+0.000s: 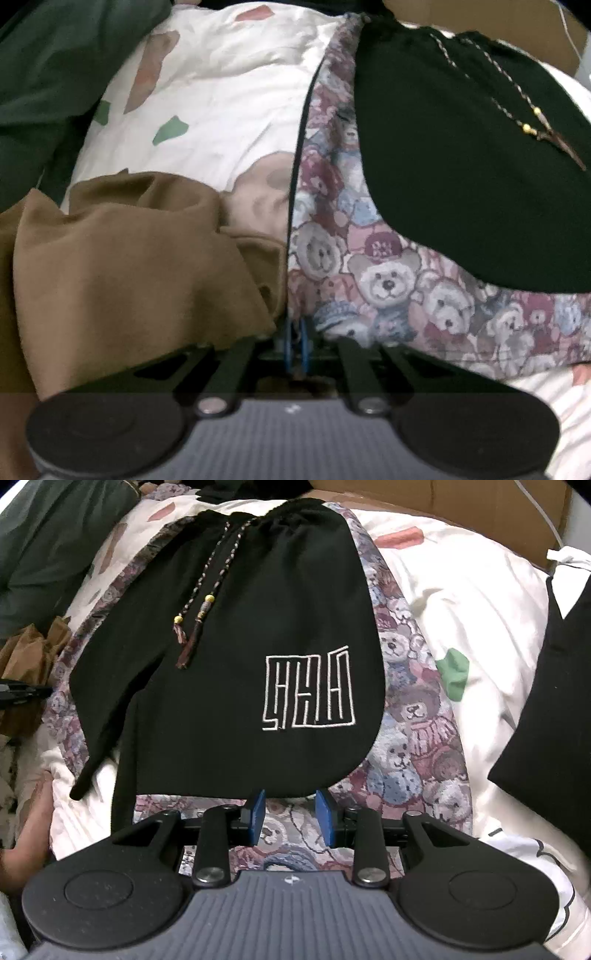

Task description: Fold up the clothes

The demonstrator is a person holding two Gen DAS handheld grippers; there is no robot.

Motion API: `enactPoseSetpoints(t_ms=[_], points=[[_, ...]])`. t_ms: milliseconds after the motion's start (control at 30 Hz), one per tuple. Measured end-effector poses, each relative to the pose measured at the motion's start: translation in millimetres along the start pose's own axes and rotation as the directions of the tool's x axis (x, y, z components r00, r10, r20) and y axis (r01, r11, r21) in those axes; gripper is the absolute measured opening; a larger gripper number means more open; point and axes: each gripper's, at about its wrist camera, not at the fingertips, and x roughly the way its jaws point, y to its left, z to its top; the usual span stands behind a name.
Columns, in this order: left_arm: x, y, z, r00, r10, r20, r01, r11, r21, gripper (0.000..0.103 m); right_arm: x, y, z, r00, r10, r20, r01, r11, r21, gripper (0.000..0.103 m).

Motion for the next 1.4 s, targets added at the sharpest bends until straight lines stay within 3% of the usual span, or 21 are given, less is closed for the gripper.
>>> enactPoseSetpoints(t_ms=[67,167,233,267,433,533,767,833,867,933,1000,1167,1300,1400], points=[[-17,-3,5,0.998,0.041,0.053,-0.042,0.999,0.023,0.013,-2,0,-1,1.0,0.0,0.003,0.0,1.0,0.002,0.034],[-38,-10,11,0.992,0.037,0.119,-0.038,0.999,0.011,0.015,-2,1,-1,1.0,0.004,0.006,-0.004,1.0,-0.009,0.034],[-43,-17,15,0.99,0.004,0.143,-0.009,0.999,0.031,0.019,-1,2,-1,1.0,0.001,0.006,-0.001,1.0,-0.015,0.034],[-43,-28,15,0.986,-0.058,0.153,0.049,0.997,0.064,0.023,1,2,-1,1.0,0.001,0.005,-0.001,1.0,-0.016,0.034],[-16,-53,9,0.991,-0.117,0.07,0.109,0.988,0.109,0.03,20,4,-15,0.999,0.016,-0.031,-0.016,1.0,-0.009,0.034],[4,-62,-7,0.994,-0.103,-0.038,0.107,0.987,0.118,0.03,36,7,-29,0.995,0.008,-0.097,-0.01,1.0,-0.025,0.034],[-4,-54,-15,0.99,-0.117,-0.084,0.129,0.98,0.153,0.031,32,7,-44,0.984,0.024,-0.174,-0.038,0.997,-0.075,0.035],[-15,-47,-15,0.985,-0.158,-0.065,0.166,0.977,0.137,0.031,29,7,-43,0.981,0.016,-0.193,-0.037,0.994,-0.107,0.035],[-25,-41,-14,0.975,-0.217,-0.046,0.221,0.969,0.111,0.032,27,8,-43,0.98,0.012,-0.198,-0.036,0.992,-0.118,0.035],[-32,-39,-12,0.971,-0.239,-0.02,0.24,0.966,0.093,0.041,21,11,-42,0.979,0.011,-0.201,-0.041,0.988,-0.148,0.035],[-38,-41,-10,0.974,-0.226,0.0,0.225,0.971,0.077,0.05,15,17,-41,0.982,0.024,-0.186,-0.055,0.985,-0.164,0.035],[-40,-44,-2,0.958,-0.287,0.018,0.287,0.958,0.02,0.05,9,35,-39,0.99,0.026,-0.14,-0.055,0.977,-0.207,0.035],[-49,-49,-1,0.966,-0.245,0.08,0.244,0.969,0.025,0.052,6,48,-34,0.994,0.04,-0.101,-0.064,0.968,-0.241,0.035],[-51,-49,-3,0.958,-0.263,0.115,0.261,0.965,0.032,0.052,4,51,-30,0.995,0.047,-0.083,-0.066,0.967,-0.247,0.035]])
